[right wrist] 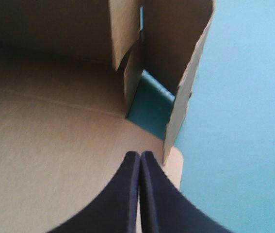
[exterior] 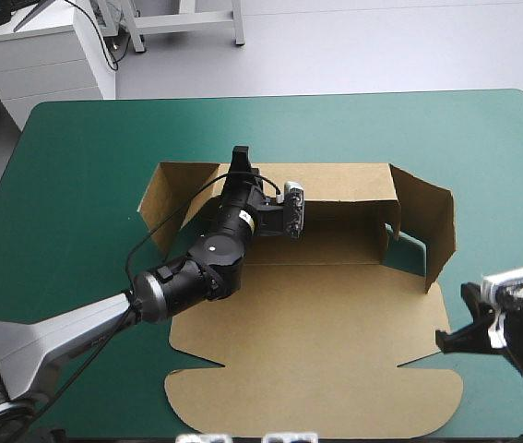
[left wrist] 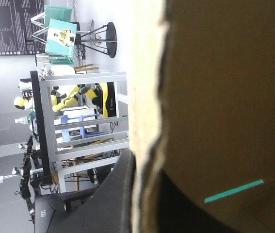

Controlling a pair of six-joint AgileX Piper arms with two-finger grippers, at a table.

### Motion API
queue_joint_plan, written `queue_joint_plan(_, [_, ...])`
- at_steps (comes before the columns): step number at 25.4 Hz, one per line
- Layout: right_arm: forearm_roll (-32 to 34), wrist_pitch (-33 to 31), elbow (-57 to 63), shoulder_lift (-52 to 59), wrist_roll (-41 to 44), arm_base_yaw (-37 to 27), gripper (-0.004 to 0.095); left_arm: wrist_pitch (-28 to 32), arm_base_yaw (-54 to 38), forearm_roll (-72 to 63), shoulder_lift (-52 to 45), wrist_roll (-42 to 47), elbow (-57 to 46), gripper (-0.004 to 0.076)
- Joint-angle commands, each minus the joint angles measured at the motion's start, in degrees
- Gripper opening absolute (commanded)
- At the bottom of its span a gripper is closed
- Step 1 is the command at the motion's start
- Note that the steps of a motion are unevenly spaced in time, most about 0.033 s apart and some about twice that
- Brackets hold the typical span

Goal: Fold the box

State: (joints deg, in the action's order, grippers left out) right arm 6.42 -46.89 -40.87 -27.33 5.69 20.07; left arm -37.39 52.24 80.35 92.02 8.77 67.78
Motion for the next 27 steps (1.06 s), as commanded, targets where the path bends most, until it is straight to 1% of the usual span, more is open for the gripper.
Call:
queue_joint_plan(1, [5.9, 6.3, -8.9, -8.1, 3.3, -0.1, -0.0018, -2.6, 0.2, 3.7, -2.7, 1.2, 1.3, -0.0008])
queue_joint_plan(5, [6.9, 6.5, -18.1, -19.0, 3.5, -0.1, -0.0019, -3.5, 0.2, 4.0, -2.8, 1.9, 1.3, -0.0008])
queue_joint_plan(10, [6.7, 3.8, -29.4, -31.6, 3.8, -0.1, -0.0019, -4.3, 0.2, 4.3, -2.8, 3.1, 1.3, -0.0008])
queue_joint_plan(11, [6.7, 3.1, -33.1, -36.0, 3.9, -0.1, -0.0019, -4.6, 0.2, 4.3, -2.8, 3.5, 1.4, -0.0007])
queue_joint_plan(14, [6.7, 1.4, -38.5, -42.5, 3.9, -0.3, -0.0019, -4.7, 0.2, 5.5, -2.8, 4.1, 1.4, -0.0007])
queue_joint_plan(17, [6.1, -1.3, -44.8, -48.8, 3.2, -2.2, -0.0019, -4.9, 0.2, 5.9, -2.8, 4.2, 1.5, -0.0007])
queue_joint_plan(20, [1.6, -3.2, -50.4, -53.6, 0.1, -5.3, -0.0019, -5.1, 0.2, 5.9, -2.8, 4.3, 1.7, -0.0007])
queue_joint_plan(21, [-3.4, -4.6, -53.4, -56.5, -3.1, -8.0, -0.0019, -5.1, 0.2, 5.9, -2.8, 4.4, 1.7, -0.0007])
queue_joint_plan(22, [-5.3, -5.1, -54.3, -57.4, -4.3, -9.1, -0.0019, -5.1, 0.2, 5.9, -2.8, 4.4, 1.7, -0.0007])
queue_joint_plan(23, [-8.6, -6.1, -55.7, -59.4, -5.7, -11.4, -0.0019, -5.1, 0.2, 5.9, -2.8, 4.5, 1.7, -0.0007])
queue_joint_plan(27, [-10.1, -7.8, -56.0, -63.8, -8.0, -14.0, -0.0019, -3.9, 0.2, 6.0, -2.8, 6.0, 1.7, -0.0006])
